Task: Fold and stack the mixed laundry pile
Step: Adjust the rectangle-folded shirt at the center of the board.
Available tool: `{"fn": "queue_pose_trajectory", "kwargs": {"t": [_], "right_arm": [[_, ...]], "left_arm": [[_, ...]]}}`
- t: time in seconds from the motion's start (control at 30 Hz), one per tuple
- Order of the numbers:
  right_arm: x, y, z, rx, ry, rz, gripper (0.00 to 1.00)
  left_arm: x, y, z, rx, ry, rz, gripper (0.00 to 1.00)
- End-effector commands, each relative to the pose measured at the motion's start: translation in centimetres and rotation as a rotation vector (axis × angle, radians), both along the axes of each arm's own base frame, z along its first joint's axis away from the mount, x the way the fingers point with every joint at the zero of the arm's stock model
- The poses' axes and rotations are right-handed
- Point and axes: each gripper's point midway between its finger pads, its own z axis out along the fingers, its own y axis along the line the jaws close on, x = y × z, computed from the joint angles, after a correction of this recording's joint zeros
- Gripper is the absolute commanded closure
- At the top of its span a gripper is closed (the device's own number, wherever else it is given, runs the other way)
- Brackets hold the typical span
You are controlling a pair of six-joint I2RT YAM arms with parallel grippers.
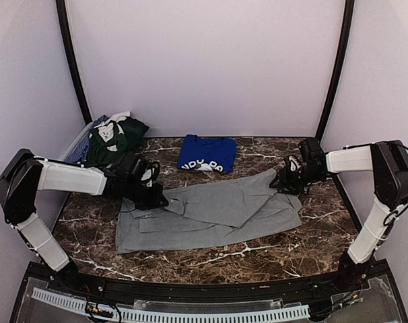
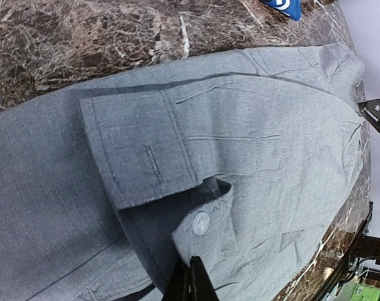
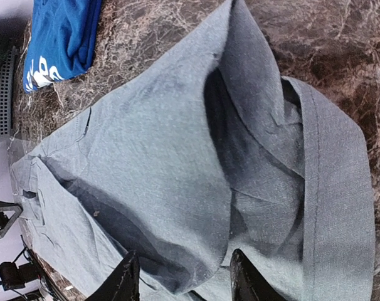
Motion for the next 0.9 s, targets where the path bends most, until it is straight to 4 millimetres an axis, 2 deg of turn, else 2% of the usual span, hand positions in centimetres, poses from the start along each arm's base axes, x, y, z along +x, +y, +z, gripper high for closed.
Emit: {"fn": "queue_pose_trajectory", "kwargs": {"t": [0.0, 0.1, 0.27, 0.33, 0.4, 0.6, 0.73, 0.87], "right_arm": [[0.2, -0.6, -0.9, -0.023, 0.002, -0.019, 0.54], [0.3, -0.5, -1.2, -0.018, 0.005, -0.016, 0.59], [0.5, -0.3, -1.2, -0.010, 0.005, -0.011, 0.74], [0.5, -0.2, -1.1, -0.002, 0.000, -0.008, 0.85], [0.4, 0.0, -1.0, 0.010, 0.004, -0.006, 1.00], [0.1, 0.1, 0.9, 0.029, -0.026, -0.007, 1.00], [-0.4, 0.0, 2.6, 0.032, -0.046, -0.003, 1.00], [-1.2, -0.1, 2.8, 0.029, -0.036, 0.004, 1.00]], "left_arm": [[-0.1, -0.7, 3.2, -0.045, -0.058, -0.029, 1.00], [-0.2, -0.8, 3.8, -0.052, -0.073, -0.037, 1.00], [-0.2, -0.8, 4.8, -0.061, -0.103, -0.044, 1.00], [-0.2, -0.9, 5.1, -0.065, -0.111, -0.048, 1.00], [-0.3, -0.9, 5.4, -0.068, -0.117, -0.053, 1.00], [-0.6, -1.2, 6.7, -0.092, -0.138, -0.076, 1.00], [-1.1, -1.1, 8.8, -0.103, -0.163, -0.089, 1.00], [-1.5, -0.3, 9.9, -0.087, -0.175, -0.083, 1.00]]}}
